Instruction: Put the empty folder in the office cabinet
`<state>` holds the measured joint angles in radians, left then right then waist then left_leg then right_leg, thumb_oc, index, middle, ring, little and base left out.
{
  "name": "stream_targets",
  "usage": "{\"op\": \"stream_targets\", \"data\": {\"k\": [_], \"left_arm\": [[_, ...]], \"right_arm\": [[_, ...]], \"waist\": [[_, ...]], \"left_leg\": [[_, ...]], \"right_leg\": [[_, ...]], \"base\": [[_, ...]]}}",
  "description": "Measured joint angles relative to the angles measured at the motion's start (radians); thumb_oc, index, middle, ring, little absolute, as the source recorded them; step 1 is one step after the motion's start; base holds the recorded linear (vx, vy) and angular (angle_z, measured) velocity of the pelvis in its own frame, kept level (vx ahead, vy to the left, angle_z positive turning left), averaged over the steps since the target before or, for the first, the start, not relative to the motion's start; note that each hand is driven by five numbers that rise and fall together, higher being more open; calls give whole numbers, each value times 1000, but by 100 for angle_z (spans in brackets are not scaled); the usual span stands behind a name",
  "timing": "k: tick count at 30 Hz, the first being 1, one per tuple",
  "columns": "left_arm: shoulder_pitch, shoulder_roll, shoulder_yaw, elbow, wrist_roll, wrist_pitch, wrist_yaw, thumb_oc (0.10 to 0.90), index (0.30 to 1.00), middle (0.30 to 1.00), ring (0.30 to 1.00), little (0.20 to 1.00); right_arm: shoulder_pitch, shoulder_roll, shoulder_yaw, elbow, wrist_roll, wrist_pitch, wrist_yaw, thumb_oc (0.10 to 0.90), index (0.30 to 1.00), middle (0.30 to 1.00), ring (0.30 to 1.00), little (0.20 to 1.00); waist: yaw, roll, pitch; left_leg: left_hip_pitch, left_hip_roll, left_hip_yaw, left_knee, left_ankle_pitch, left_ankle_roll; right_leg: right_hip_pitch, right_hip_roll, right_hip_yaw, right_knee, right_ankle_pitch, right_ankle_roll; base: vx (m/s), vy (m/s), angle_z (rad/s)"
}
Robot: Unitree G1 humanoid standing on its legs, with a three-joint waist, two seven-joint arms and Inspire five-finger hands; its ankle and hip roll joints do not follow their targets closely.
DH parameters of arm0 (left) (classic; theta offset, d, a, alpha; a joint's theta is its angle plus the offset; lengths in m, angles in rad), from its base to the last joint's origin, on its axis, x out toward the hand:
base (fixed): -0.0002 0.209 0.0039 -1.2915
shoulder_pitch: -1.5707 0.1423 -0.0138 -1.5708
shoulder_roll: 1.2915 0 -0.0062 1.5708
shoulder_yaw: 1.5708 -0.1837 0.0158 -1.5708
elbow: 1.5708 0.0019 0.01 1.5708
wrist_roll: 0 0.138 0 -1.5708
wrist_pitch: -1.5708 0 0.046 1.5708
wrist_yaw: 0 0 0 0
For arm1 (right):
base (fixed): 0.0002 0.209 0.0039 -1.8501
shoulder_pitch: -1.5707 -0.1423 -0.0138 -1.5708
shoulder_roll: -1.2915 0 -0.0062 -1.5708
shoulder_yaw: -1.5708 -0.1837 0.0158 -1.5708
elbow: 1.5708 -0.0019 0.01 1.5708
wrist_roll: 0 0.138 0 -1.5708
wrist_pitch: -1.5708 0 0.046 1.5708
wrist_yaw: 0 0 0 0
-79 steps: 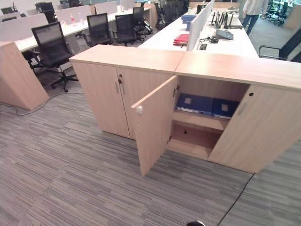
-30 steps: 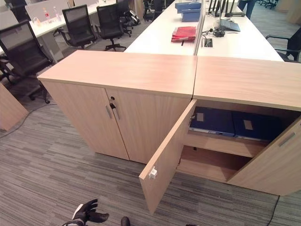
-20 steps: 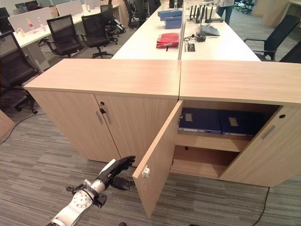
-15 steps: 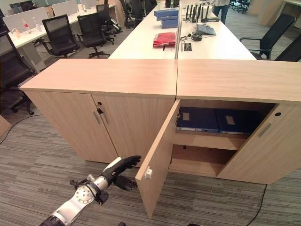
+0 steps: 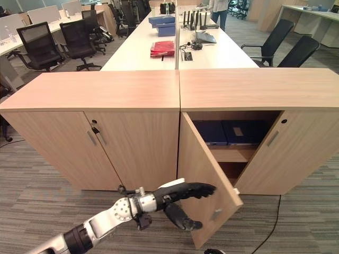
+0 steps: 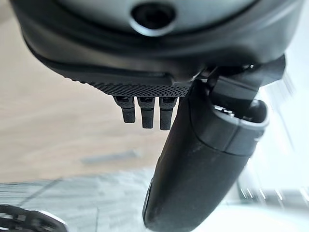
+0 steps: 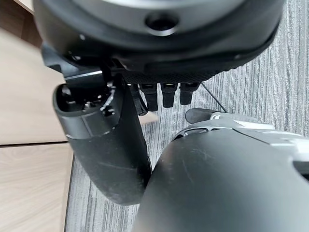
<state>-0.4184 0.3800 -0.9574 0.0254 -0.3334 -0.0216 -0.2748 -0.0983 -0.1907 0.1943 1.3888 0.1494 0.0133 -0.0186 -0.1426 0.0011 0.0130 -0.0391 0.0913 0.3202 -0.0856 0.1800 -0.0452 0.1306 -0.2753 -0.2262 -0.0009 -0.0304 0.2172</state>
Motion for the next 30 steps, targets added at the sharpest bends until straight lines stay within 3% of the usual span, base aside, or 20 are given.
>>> {"op": "stream_targets", "data": {"k": [2, 6, 11, 14, 15, 17, 18, 20, 21, 26, 28, 30], "left_arm": [[-64, -21, -34, -1, -18, -1, -11, 800, 900, 900, 900, 900], [-201, -143, -56, -1, -56, -8, -12, 800, 900, 900, 900, 900], [-324, -299, -56, 168, -31, -63, 49, 800, 900, 900, 900, 900], [-374, -361, -49, 417, 113, -98, 108, 800, 900, 900, 900, 900], [-388, -378, -24, 618, 223, -113, 164, 800, 900, 900, 900, 900], [-394, -396, 30, 818, 316, -99, 223, 800, 900, 900, 900, 900], [-386, -368, 48, 906, 372, -51, 259, 800, 900, 900, 900, 900], [-380, -329, 60, 973, 416, -38, 272, 800, 900, 900, 900, 900], [-357, -257, 94, 965, 429, -28, 272, 800, 900, 900, 900, 900], [-295, -119, 227, 945, 425, -31, 320, 800, 900, 900, 900, 900], [-288, -85, 227, 942, 422, -22, 328, 800, 900, 900, 900, 900], [-216, -30, 240, 825, 410, -31, 327, 800, 900, 900, 900, 900]], "right_arm": [[-2, 0, 3, 8, 9, 0, 0, 800, 900, 900, 900, 900], [-20, 5, 14, 22, 28, -4, -4, 800, 900, 900, 900, 900], [-20, 4, 28, 20, 48, -6, -9, 800, 900, 900, 900, 900], [-27, 0, 28, 17, 48, -6, -8, 800, 900, 900, 900, 900], [-16, -4, 27, -4, 49, -5, -7, 800, 900, 900, 900, 900], [-21, -4, 28, -14, 48, -6, -4, 800, 900, 900, 900, 900], [-13, -6, 23, -20, 51, -10, -4, 800, 900, 900, 900, 900], [-11, -8, 18, -26, 51, -13, -3, 800, 900, 900, 900, 900], [5, -16, 17, -33, 50, -14, 1, 800, 900, 900, 900, 900], [30, -19, -6, -45, 47, -13, 5, 800, 900, 900, 900, 900], [31, -18, -8, -45, 47, -13, 5, 800, 900, 900, 900, 900], [33, -14, -20, -45, 47, -14, 5, 800, 900, 900, 900, 900]], "waist": [[-1, 1, -1], [-47, 7, -7], [-107, 29, -23], [-118, 43, -34], [-145, 54, -40], [-166, 58, -42], [-173, 62, -42], [-175, 66, -40], [-161, 69, -40], [-127, 52, -32], [-119, 45, -29], [-117, 35, -22]], "left_leg": [[3, -1, 2, -3, -1, -2], [8, -2, 21, -3, -6, -2], [29, 4, 61, -3, -18, -4], [46, 12, 96, -3, -25, -10], [46, 16, 112, -3, -27, -13], [50, 23, 129, -3, -28, -14], [56, 27, 143, -3, -30, -16], [56, 29, 145, -3, -30, -17], [56, 29, 145, -3, -33, -19], [74, 14, 142, 1, -29, -9], [77, 9, 138, 1, -31, -8], [77, 8, 140, 0, -34, -10]], "right_leg": [[0, -1, 3, 2, 0, 0], [-10, -7, 25, 3, 0, 4], [-20, -8, 63, 2, 5, 7], [-31, -5, 99, 5, 6, 5], [-46, -1, 115, 8, 8, 4], [-54, 3, 135, 6, 13, 3], [-55, 5, 140, -2, 18, 2], [-54, 7, 141, -4, 19, 1], [-53, 6, 140, -6, 19, 0], [-25, -1, 132, -13, 23, 2], [-18, -5, 124, -14, 22, 4], [-17, -6, 122, -15, 21, 4]], "base": [[-2, 2, -5], [-7, -1, -13], [3, 8, -26], [-12, 19, -37], [-16, 21, -37], [-14, 14, -35], [-13, 12, -25], [-7, 4, -8], [38, 19, 2], [15, 3, 2], [-42, -11, 6], [-8, -5, 1]]}}
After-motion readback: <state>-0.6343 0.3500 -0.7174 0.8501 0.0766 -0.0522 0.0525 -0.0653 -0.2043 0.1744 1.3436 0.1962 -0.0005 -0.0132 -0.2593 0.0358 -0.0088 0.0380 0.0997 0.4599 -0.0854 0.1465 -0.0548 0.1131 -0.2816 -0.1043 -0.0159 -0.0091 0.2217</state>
